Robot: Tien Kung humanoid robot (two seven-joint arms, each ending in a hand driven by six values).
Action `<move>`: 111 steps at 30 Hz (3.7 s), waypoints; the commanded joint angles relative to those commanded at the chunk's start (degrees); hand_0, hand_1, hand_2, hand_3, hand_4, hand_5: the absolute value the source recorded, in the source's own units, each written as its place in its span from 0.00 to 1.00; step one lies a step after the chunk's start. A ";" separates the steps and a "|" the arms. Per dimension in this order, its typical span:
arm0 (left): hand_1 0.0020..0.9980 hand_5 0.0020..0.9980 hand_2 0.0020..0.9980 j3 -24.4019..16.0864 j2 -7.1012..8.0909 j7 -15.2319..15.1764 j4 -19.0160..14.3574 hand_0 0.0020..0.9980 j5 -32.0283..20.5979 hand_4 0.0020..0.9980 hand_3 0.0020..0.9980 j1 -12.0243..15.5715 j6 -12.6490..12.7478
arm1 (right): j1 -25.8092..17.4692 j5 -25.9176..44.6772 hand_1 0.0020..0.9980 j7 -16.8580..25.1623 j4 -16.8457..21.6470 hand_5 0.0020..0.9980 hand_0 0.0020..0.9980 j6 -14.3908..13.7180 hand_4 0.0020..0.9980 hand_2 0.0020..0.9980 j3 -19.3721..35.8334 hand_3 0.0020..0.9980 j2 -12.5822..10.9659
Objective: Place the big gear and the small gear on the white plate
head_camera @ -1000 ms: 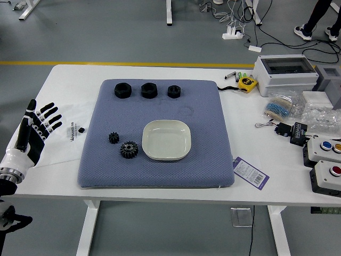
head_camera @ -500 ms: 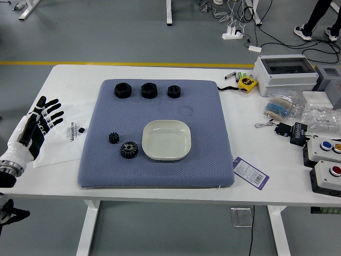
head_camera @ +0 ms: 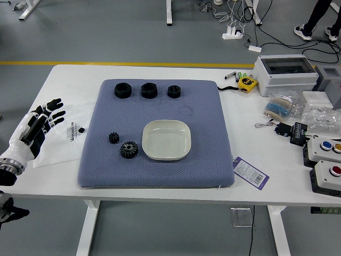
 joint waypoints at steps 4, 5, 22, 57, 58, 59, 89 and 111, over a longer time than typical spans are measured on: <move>0.82 0.68 0.89 0.28 0.23 0.11 0.12 0.82 0.38 1.00 0.84 -0.16 -0.11 | -0.09 -0.36 0.66 -0.11 -0.04 0.71 0.68 -0.04 0.80 0.74 0.24 0.58 0.09; 0.82 0.68 0.89 0.42 0.39 0.15 0.24 0.82 0.56 1.00 0.84 -0.31 -0.12 | -0.08 -0.41 0.66 -0.14 -0.05 0.71 0.68 -0.06 0.80 0.74 0.29 0.58 0.12; 0.76 0.04 0.87 5.14 5.60 -2.32 -0.26 0.70 21.86 0.95 0.84 -5.34 -1.93 | 0.03 -0.20 0.66 -0.03 -0.07 0.71 0.68 -0.13 0.80 0.74 0.25 0.58 0.06; 0.73 0.00 0.82 43.79 16.16 -7.32 13.93 0.63 52.49 0.81 0.83 -34.01 -5.61 | 1.54 0.19 0.66 -0.29 0.08 0.71 0.68 -0.32 0.80 0.74 0.35 0.58 -0.30; 0.72 0.00 0.82 44.20 16.16 -7.35 14.06 0.63 52.45 0.80 0.81 -34.20 -5.65 | 1.54 0.16 0.66 -0.30 0.09 0.71 0.68 -0.32 0.80 0.74 0.36 0.58 -0.30; 0.72 0.00 0.82 45.40 16.15 -7.40 14.29 0.63 52.32 0.80 0.81 -34.61 -5.77 | 1.51 0.07 0.66 -0.34 0.09 0.71 0.68 -0.32 0.80 0.74 0.40 0.58 -0.31; 0.70 0.00 0.77 51.78 10.41 -11.69 24.74 0.62 51.55 0.77 0.67 -37.62 -2.93 | 0.63 -1.46 0.66 -0.89 0.35 0.71 0.68 -0.51 0.80 0.74 1.27 0.58 0.14; 0.62 0.00 0.74 51.47 9.40 -11.38 29.65 0.60 50.47 0.76 0.65 -38.93 -2.85 | 1.21 -0.82 0.66 -0.78 0.38 0.72 0.68 -0.43 0.80 0.74 0.91 0.58 0.06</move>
